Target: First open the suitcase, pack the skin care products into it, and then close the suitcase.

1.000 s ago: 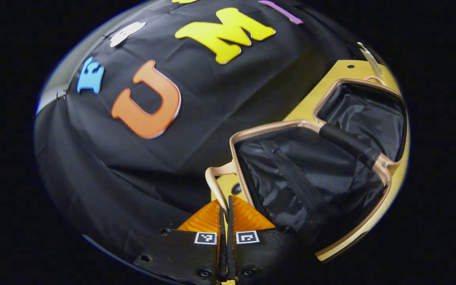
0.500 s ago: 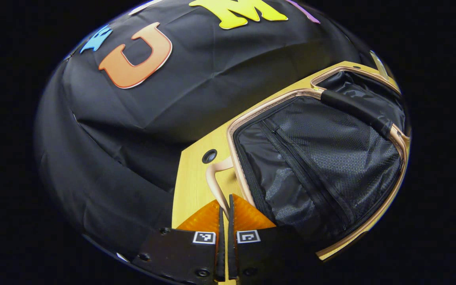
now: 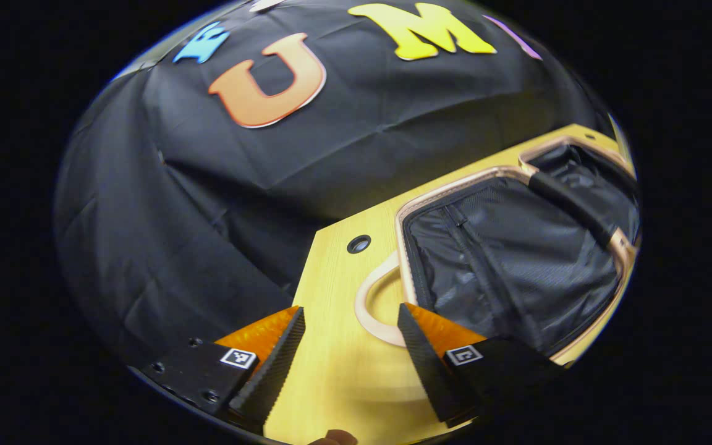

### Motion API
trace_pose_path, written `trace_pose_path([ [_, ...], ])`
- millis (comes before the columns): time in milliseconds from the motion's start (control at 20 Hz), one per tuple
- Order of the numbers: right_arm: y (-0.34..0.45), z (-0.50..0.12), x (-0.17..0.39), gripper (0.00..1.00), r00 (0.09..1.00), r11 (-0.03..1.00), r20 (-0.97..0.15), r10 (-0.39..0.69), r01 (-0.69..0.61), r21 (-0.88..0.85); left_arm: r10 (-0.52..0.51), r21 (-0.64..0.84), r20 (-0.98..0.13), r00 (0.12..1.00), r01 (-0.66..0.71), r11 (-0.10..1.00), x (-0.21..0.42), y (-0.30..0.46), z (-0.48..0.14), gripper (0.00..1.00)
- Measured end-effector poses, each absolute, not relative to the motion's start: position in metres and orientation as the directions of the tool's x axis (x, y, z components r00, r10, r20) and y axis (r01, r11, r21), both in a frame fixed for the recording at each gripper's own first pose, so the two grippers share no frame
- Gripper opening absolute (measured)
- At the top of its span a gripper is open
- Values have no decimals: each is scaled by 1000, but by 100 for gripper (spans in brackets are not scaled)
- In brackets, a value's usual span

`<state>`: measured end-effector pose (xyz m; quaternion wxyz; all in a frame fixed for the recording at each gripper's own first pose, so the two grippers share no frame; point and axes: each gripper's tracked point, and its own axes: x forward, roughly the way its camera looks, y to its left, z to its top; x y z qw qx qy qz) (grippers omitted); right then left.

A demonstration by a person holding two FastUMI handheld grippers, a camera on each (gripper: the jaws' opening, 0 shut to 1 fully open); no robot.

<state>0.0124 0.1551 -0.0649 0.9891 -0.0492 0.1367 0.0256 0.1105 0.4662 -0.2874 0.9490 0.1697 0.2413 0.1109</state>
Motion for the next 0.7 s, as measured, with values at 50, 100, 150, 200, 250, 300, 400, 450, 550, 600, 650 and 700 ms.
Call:
trace_pose_path([
  [50, 150, -69, 14, 79, 961, 994, -273, 46, -71, -84, 283, 329, -442, 851, -139, 934, 100, 448, -289, 99],
  [100, 145, -71, 15, 78, 961, 994, -273, 54, -78, -77, 262, 287, -452, 852, -139, 948, 94, 427, -286, 99],
  [150, 136, -73, 17, 79, 961, 994, -269, 60, -82, -73, 248, 252, -448, 859, -145, 957, 89, 404, -280, 99],
  [200, 126, -73, 18, 79, 963, 994, -262, 62, -84, -72, 223, 213, -445, 867, -139, 967, 85, 378, -272, 99],
  [250, 115, -75, 20, 79, 964, 994, -256, 67, -88, -71, 201, 184, -431, 880, -132, 974, 84, 351, -262, 99],
  [300, 103, -77, 21, 79, 964, 993, -254, 72, -93, -71, 186, 171, -419, 889, -124, 977, 83, 325, -250, 99],
  [400, 75, -83, 26, 80, 964, 991, -253, 79, -103, -82, 155, 157, -399, 904, -99, 983, 87, 271, -235, 99],
  [450, 64, -88, 28, 79, 964, 990, -252, 86, -112, -89, 130, 135, -395, 909, -82, 987, 88, 242, -229, 99],
  [550, 38, -94, 34, 79, 965, 987, -242, 96, -124, -106, 81, 92, -403, 911, -48, 995, 90, 185, -223, 99],
  [600, 26, -96, 38, 79, 965, 985, -240, 102, -131, -109, 59, 82, -406, 912, -28, 996, 90, 156, -223, 99],
  [650, 15, -101, 41, 79, 964, 984, -243, 112, -142, -108, 38, 81, -407, 913, -5, 997, 93, 128, -223, 99],
  [700, 4, -106, 44, 78, 961, 983, -248, 120, -151, -108, 13, 79, -411, 911, 21, 997, 97, 99, -222, 99],
])
